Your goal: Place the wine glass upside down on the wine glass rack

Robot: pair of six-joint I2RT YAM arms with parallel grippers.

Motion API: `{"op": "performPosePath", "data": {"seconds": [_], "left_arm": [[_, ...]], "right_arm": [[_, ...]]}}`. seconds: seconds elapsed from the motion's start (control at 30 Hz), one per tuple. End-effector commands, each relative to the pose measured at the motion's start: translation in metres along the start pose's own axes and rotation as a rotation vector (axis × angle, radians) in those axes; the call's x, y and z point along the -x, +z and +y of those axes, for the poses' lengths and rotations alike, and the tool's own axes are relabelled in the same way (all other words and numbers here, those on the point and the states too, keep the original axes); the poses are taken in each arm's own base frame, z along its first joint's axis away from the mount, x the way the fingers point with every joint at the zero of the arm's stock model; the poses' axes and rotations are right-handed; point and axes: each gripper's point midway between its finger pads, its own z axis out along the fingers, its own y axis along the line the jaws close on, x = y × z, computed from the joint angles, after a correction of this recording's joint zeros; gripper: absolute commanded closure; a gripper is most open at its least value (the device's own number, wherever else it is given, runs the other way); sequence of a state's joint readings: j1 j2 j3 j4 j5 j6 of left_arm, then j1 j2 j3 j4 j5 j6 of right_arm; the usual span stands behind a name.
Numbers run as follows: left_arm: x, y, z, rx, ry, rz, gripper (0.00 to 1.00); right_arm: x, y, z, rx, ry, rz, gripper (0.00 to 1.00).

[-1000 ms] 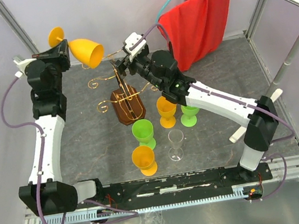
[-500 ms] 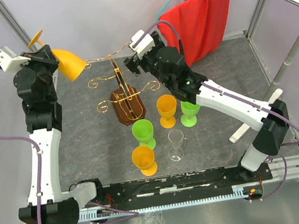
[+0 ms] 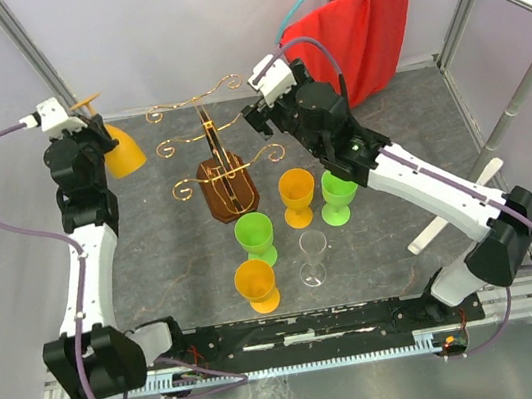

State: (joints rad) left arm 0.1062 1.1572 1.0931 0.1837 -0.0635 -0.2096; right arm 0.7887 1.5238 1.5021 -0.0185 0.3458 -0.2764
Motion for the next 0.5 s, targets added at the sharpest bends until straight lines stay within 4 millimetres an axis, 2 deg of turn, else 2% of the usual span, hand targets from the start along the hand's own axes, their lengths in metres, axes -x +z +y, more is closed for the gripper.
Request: {"op": "performPosePath", "data": {"seconds": [0.0,0.23,0.47], "left_arm": [[0.009,0.007,0.001,-0.122,0.033,-0.111,0.97],[-0.007,0.003,-0.007,-0.245,0.051,-0.213,0.97],[-0.045,-0.001,-0.029,-0.418,0.061,-0.156,0.97]], "right_arm": [[0.009,-0.019,-0.024,-0.052,0.018,-0.024,0.00],[-0.006,-0.023,-0.034,-0.068,0.009,-0.005,0.00],[-0.014,-0.021,-0.036,-0.063,0.006,0.005,0.00]]}}
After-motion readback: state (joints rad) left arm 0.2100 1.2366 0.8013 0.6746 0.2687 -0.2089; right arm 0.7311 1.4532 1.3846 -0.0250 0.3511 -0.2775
